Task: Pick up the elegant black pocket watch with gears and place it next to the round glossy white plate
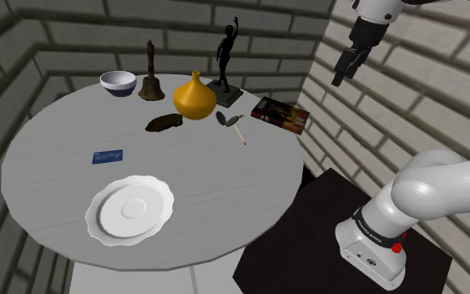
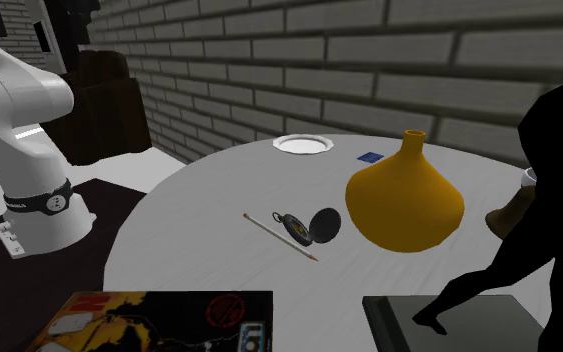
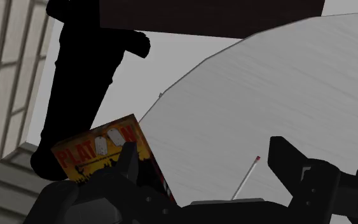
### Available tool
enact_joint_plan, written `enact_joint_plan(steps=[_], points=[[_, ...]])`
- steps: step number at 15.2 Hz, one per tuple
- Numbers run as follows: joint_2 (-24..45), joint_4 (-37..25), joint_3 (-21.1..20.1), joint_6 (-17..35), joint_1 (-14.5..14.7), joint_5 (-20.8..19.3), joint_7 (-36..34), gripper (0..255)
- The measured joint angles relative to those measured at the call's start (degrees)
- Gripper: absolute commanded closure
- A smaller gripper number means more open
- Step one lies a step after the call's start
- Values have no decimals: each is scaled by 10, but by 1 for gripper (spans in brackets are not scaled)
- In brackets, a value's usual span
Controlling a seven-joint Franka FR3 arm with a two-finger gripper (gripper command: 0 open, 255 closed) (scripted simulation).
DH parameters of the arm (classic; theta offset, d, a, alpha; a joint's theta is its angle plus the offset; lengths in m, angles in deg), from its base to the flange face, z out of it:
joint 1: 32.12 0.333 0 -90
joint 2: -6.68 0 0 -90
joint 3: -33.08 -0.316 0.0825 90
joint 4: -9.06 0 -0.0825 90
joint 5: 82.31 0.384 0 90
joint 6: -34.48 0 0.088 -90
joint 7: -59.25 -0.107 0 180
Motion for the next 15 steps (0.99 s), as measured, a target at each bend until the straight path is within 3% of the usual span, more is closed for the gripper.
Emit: enact_joint_plan(steps=[3,10,15], points=[[17,3,2,22,4,4,3,0],[112,31,11,158,27,25,26,0],[207,12,16,244,47,47,49,0]])
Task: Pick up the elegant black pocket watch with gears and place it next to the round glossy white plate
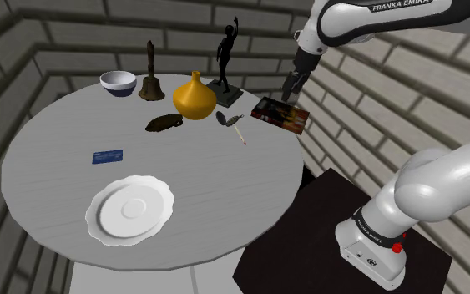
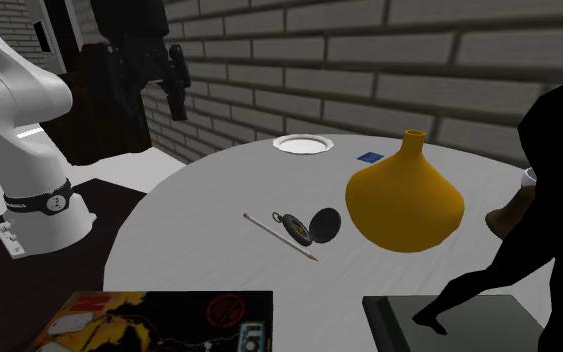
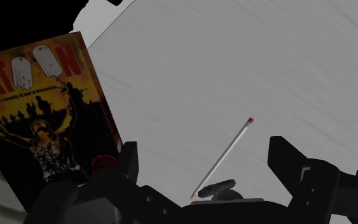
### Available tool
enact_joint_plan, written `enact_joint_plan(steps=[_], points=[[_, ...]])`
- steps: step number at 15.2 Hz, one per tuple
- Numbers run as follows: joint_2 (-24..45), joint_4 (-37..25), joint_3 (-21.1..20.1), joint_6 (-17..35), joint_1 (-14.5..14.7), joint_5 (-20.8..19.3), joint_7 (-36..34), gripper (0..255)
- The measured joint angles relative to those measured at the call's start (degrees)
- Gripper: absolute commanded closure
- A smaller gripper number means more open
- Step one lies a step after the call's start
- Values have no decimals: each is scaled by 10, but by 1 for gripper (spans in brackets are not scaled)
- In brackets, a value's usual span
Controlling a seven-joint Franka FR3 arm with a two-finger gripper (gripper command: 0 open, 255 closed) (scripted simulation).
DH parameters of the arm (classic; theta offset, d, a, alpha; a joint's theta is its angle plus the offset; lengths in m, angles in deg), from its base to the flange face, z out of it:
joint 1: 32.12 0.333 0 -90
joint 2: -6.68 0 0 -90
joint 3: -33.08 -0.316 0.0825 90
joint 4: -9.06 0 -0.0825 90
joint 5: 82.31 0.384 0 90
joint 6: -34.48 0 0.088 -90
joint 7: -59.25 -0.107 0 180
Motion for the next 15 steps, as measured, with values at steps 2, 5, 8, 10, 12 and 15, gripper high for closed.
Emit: enact_joint_plan(steps=[2,5,8,10,12,15], points=[[31,-1,1,34,7,10,10,0],[89,-19,1,79,19,28,26,0],[154,-56,-1,113,30,48,45,0],[194,-70,-3,142,35,62,61,0],[235,-95,-6,161,41,77,75,0],[297,-138,-14,185,46,98,96,0]])
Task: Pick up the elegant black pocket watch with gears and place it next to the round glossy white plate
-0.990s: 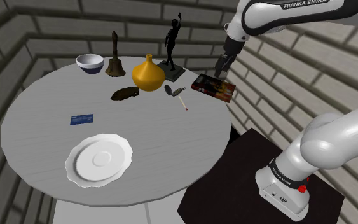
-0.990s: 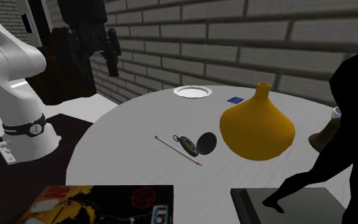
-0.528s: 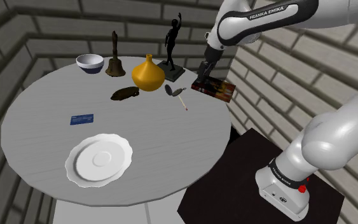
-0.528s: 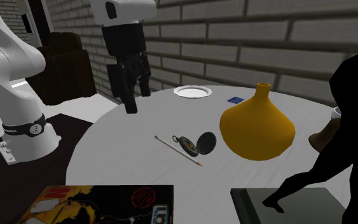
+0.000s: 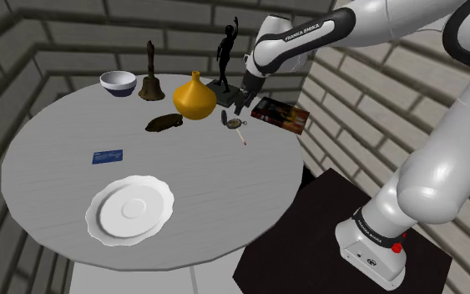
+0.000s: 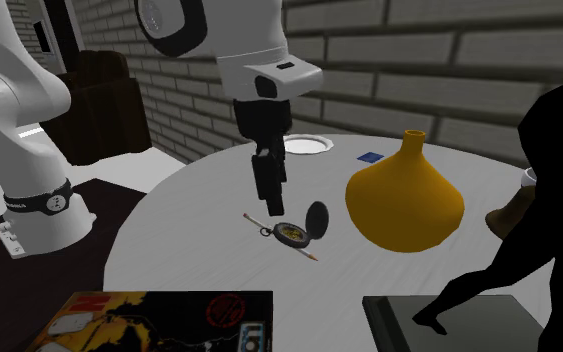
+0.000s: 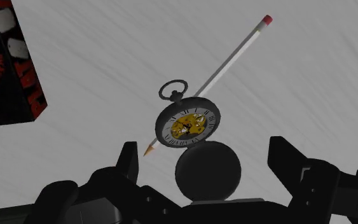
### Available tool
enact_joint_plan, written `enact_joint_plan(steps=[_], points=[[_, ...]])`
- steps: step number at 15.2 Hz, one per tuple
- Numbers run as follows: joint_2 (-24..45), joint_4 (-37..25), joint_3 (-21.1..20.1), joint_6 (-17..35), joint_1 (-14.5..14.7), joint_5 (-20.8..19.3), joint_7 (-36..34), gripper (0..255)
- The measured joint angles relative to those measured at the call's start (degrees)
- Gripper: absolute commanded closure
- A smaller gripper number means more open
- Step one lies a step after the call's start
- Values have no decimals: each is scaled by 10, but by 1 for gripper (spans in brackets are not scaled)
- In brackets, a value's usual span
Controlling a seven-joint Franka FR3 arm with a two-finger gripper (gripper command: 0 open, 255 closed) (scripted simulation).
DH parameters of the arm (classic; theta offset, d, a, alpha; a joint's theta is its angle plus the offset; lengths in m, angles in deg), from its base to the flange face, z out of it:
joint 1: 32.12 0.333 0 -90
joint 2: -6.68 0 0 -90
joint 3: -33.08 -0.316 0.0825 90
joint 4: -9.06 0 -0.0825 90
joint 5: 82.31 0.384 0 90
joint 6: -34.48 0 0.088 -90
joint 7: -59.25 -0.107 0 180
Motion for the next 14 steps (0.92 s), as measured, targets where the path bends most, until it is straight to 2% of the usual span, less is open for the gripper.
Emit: enact_joint_plan(steps=[5,14], points=[[96,-81,-16,22,5,26,26,0],[147,-86,-24,70,7,37,36,0]])
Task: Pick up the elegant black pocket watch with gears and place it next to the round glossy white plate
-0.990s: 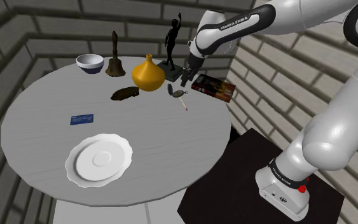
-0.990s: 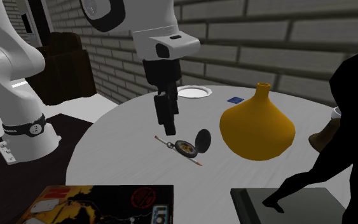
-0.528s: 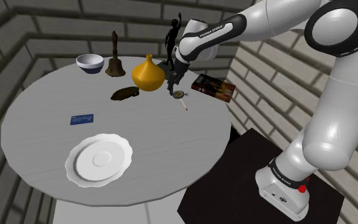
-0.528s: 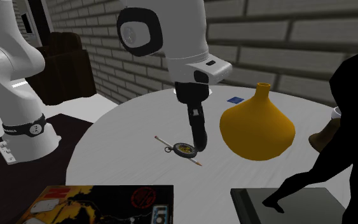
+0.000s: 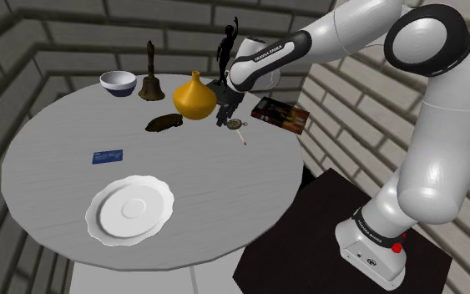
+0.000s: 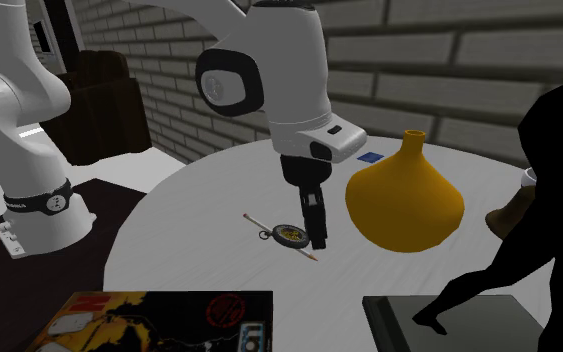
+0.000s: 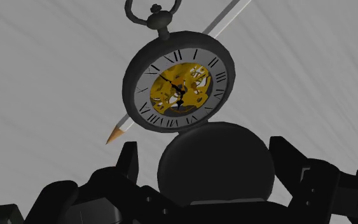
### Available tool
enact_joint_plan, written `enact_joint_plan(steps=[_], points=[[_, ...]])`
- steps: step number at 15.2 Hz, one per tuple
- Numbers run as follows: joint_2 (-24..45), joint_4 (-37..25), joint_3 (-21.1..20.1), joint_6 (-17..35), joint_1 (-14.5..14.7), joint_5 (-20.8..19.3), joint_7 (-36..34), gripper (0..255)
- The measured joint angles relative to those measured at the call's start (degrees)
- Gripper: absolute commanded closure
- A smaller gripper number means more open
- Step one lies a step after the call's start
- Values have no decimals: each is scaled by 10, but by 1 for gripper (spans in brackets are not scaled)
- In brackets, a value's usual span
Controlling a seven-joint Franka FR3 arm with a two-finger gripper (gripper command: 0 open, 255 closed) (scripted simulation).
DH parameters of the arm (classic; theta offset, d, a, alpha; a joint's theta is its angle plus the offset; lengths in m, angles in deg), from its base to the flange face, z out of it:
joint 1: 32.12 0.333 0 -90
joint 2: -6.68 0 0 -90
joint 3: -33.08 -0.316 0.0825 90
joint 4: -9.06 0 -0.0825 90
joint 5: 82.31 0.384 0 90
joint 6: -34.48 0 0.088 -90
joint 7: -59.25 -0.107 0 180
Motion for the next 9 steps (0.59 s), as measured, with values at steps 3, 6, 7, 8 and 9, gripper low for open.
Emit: enact_joint_plan(steps=[3,6,7,8,9], points=[[1,0,0,2,0,0,0,0],[1,0,0,2,0,0,0,255],[1,0,0,2,0,0,0,255],[1,0,0,2,0,0,0,255],[1,0,0,2,0,0,0,255]])
